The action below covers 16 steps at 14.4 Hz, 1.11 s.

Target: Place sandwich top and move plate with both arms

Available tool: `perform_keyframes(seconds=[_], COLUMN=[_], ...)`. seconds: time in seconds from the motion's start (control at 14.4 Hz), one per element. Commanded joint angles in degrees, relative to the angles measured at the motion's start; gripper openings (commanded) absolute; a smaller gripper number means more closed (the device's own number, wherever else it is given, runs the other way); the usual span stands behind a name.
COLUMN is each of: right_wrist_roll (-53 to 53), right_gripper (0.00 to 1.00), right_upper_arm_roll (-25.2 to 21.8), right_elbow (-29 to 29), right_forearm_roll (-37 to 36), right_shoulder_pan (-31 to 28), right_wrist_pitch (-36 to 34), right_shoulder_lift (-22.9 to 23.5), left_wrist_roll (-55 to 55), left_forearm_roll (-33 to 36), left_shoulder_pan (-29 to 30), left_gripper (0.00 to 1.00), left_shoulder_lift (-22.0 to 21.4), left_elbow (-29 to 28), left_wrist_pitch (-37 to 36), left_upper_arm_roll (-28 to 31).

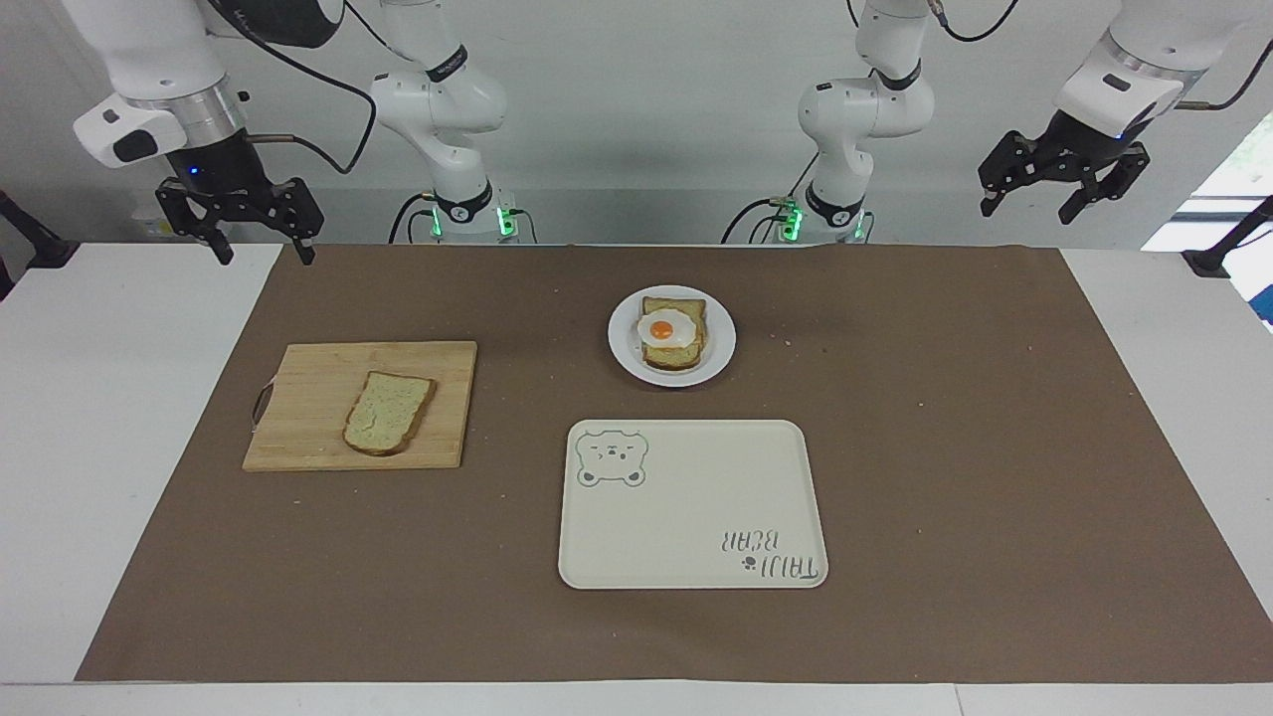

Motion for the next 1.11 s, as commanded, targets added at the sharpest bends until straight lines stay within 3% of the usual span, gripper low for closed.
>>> perform_keyframes(seconds=[0.0, 0.55, 1.04], right_wrist_roll=[-2.4, -2.2, -2.3], right_gripper=[1.00, 1.00, 1.00], right_upper_arm_roll=[0.5, 0.6, 0.6], right_elbow=[-3.8, -7.5, -12.5], right_forearm_roll=[0.9, 1.0, 1.0], right_shoulder_pan=[-2.6, -2.6, -2.4], right_wrist_pitch=[2.5, 18.4, 28.8], right_shoulder_lift=[-0.1, 11.3, 16.2], left_wrist_roll=[0.4, 0.2, 0.2], left_forearm_roll=[0.4, 0.4, 0.4], left_shoulder_pan=[-0.2, -0.2, -0.2], left_gripper=[1.00, 1.00, 1.00], left_shoulder_lift=[-1.6, -1.6, -1.6], left_elbow=[-1.9, -2.0, -2.0], left_wrist_pitch=[-0.1, -0.2, -0.2], left_upper_arm_roll=[0.1, 0.0, 0.0])
